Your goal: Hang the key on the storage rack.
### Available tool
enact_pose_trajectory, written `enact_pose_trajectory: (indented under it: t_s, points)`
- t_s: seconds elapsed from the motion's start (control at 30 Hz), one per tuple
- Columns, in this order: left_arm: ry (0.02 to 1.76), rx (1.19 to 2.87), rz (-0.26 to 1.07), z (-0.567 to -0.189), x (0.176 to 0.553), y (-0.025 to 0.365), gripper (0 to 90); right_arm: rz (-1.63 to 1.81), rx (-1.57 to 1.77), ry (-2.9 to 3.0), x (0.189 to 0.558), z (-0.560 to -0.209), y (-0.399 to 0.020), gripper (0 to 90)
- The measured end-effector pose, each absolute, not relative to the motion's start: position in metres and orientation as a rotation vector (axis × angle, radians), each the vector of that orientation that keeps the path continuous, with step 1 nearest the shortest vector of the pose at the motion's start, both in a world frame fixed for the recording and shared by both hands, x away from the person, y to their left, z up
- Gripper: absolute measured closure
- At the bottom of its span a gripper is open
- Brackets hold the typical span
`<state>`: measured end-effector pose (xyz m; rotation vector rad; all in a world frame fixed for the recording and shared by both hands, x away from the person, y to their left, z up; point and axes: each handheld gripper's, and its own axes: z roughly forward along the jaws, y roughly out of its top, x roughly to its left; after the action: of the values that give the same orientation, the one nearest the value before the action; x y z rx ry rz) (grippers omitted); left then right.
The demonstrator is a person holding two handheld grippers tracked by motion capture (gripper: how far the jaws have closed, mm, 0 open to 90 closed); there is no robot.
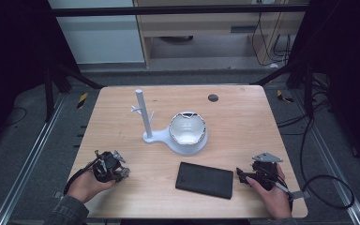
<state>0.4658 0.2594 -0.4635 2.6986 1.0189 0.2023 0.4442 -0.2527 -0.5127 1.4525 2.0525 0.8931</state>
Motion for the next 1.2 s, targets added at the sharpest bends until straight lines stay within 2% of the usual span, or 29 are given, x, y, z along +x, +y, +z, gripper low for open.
enact_pose_trajectory:
  t_s: [0.53,0.7,0.83,0.87,0.9,1.2]
  points:
    - [1.016,2.695,0.235,-0.455,0.463,0.263,80.1,0.899,1.454,2.057,0.444,-0.513,-0.251,5.3]
    - [0.999,2.754,0.248,-0.458,0.462,0.261,80.1,0.899,1.453,2.057,0.444,-0.513,-0.251,5.3]
    - [1.003,2.716,0.231,-0.452,0.461,0.262,80.2,0.898,1.444,2.062,0.444,-0.513,-0.251,5.3]
    - [0.994,2.705,0.247,-0.448,0.460,0.263,80.6,0.898,1.445,2.062,0.444,-0.513,-0.251,5.2]
    - [0.996,2.697,0.258,-0.446,0.459,0.263,89.5,0.898,1.445,2.062,0.444,-0.513,-0.251,5.1]
    - [0.992,2.697,0.231,-0.445,0.463,0.266,89.7,0.903,1.452,2.066,0.443,-0.513,-0.250,4.9]
